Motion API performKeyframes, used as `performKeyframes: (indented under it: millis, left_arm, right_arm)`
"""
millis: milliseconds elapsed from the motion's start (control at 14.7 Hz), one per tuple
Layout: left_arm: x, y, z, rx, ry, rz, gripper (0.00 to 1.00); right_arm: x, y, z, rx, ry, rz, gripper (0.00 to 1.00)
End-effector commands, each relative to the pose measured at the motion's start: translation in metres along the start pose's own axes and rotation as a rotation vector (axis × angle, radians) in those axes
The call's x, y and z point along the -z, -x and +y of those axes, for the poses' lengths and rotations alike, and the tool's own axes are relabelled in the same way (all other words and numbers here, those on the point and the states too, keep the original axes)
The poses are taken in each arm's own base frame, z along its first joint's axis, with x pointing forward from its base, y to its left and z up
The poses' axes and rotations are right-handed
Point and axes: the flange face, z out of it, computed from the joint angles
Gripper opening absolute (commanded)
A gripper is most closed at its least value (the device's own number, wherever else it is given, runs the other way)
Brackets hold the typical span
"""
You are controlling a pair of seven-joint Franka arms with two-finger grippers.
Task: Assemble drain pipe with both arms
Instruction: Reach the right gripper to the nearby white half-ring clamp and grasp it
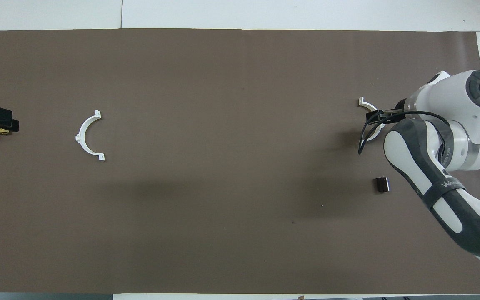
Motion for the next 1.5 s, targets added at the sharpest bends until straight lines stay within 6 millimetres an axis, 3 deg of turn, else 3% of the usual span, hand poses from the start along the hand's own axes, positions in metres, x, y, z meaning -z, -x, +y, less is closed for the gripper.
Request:
performKeyframes:
  millis: [0,68,545,749,953,1021,1089,1225,1293,1429]
  left_arm:
    - [0.001,0.005,-0.004,-0.009,0.008,0.008,1.0]
    - [0.001,0.005,-0.004,-0.009,0.008,0.008,1.0]
    - [0.001,0.005,-0.004,-0.008,0.008,0.008,1.0]
    - [0.001,0.005,-0.004,-0.009,0.008,0.008,1.0]
    - [0.001,0.005,-0.004,-0.009,0.008,0.008,1.0]
    - [0.001,0.005,-0.004,-0.009,0.008,0.008,1.0]
    - [0.001,0.005,-0.004,-0.009,0.008,0.008,1.0]
    - [0.001,0.005,-0.004,-0.009,0.008,0.008,1.0]
    - [0.001,0.005,-0.004,-0.008,0.008,0.008,1.0]
    - [0.001,0.005,-0.004,-0.008,0.008,0.008,1.0]
  right_arm:
    - [-0.023,-0.002,0.01,0.007,-0.013,0.0,0.98]
    - [-0.029,-0.003,0.019,0.002,-0.012,-0.002,0.94]
    - [-0.044,-0.005,0.023,0.012,-0.027,-0.013,0.67]
    - [-0.043,-0.005,0.022,0.018,-0.028,-0.013,0.38]
    - [-0.042,-0.006,0.015,0.033,-0.031,-0.02,0.0]
    - [-0.035,-0.011,0.012,0.037,-0.031,-0.016,0.0]
    - [-0.027,-0.016,0.003,0.047,-0.035,-0.032,0.0]
    - [0.0,-0.036,-0.04,0.044,-0.042,-0.068,0.0]
    - [0.014,-0.043,-0.078,0.0,-0.04,-0.087,0.0]
    - [0.023,-0.035,-0.159,-0.056,-0.033,-0.096,0.0]
